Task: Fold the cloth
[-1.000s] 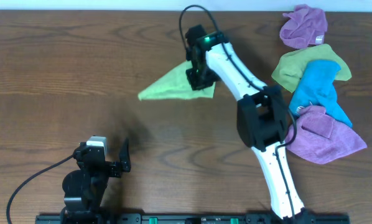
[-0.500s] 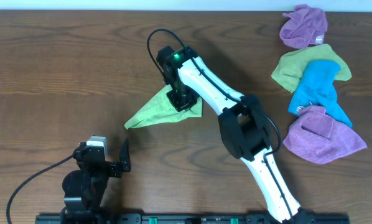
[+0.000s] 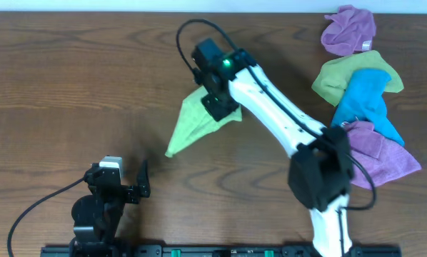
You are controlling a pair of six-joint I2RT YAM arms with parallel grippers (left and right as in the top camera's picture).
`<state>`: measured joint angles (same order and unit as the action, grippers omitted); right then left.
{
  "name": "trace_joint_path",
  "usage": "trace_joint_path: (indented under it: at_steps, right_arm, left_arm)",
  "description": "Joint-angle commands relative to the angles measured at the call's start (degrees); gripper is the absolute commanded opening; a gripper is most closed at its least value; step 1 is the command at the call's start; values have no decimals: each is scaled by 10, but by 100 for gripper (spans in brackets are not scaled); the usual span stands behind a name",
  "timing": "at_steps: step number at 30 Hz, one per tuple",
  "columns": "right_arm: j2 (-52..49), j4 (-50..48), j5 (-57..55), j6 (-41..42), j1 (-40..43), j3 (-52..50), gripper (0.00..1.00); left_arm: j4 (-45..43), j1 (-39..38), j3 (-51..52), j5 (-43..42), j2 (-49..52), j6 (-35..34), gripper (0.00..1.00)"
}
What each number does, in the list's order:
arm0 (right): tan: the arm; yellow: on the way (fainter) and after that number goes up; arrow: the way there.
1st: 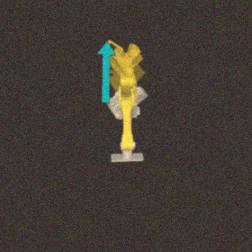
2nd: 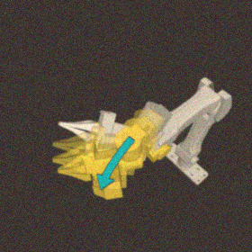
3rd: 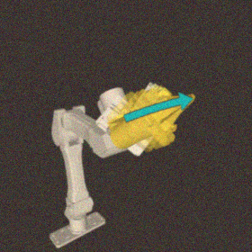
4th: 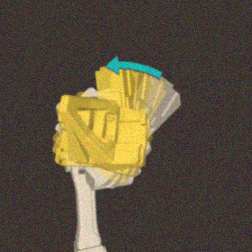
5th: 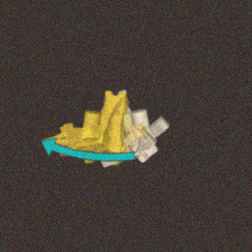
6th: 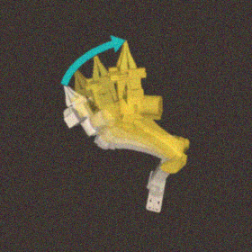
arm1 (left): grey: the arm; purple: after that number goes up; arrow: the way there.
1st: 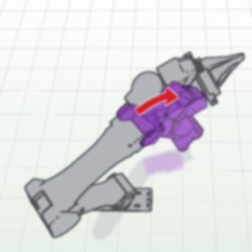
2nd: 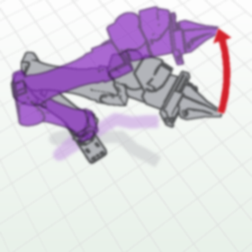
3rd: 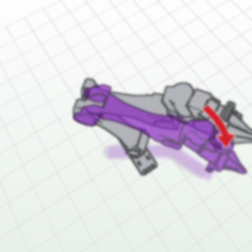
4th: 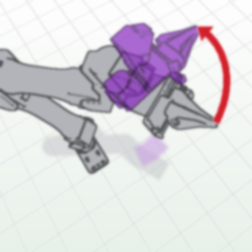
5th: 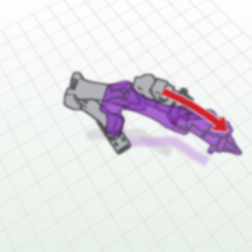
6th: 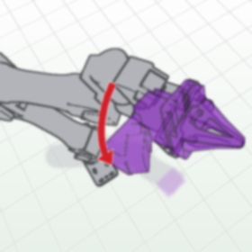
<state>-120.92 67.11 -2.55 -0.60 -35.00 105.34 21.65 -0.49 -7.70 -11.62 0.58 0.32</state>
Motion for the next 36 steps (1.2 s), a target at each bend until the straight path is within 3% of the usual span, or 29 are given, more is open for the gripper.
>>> trace_joint_path:
  at_steps: [1,5,6,7,9,14,19,22,25,29,31,36]
  right_arm:
    - [48,-30,8,-8,6,-107,2]
    - [100,-73,16,-7,4,-206,5]
    - [109,-81,16,-7,5,-223,25]
    - [110,-83,15,-7,5,-225,36]
    - [110,-93,15,-7,4,-225,46]
    - [110,-140,-12,-32,9,-223,57]
    - [90,-151,-26,-33,47,-226,55]
    - [74,-155,41,-34,74,-226,54]
    - [69,-165,43,-49,79,-226,58]
    - [46,-172,45,-55,79,-226,57]
    - [37,-172,57,-55,78,-226,49]
    - [32,-181,64,-55,76,-226,15]
  left_arm:
    - [2,-2,12,-2,-3,10,95]
    - [2,-2,12,-2,-3,10,95]
    - [2,-2,12,-2,-3,10,95]
    - [2,-2,12,-2,-3,10,95]
    - [2,-2,12,-2,-3,10,95]
    - [2,-2,12,-2,-3,10,95]
    - [2,-2,12,-2,-3,10,95]
    - [2,-2,12,-2,-3,10,95]
    - [2,-2,12,-2,-3,10,95]
    - [2,-2,12,-2,-3,10,96]
    - [2,-2,12,-2,-3,10,95]
    - [2,-2,12,-2,-3,10,95]
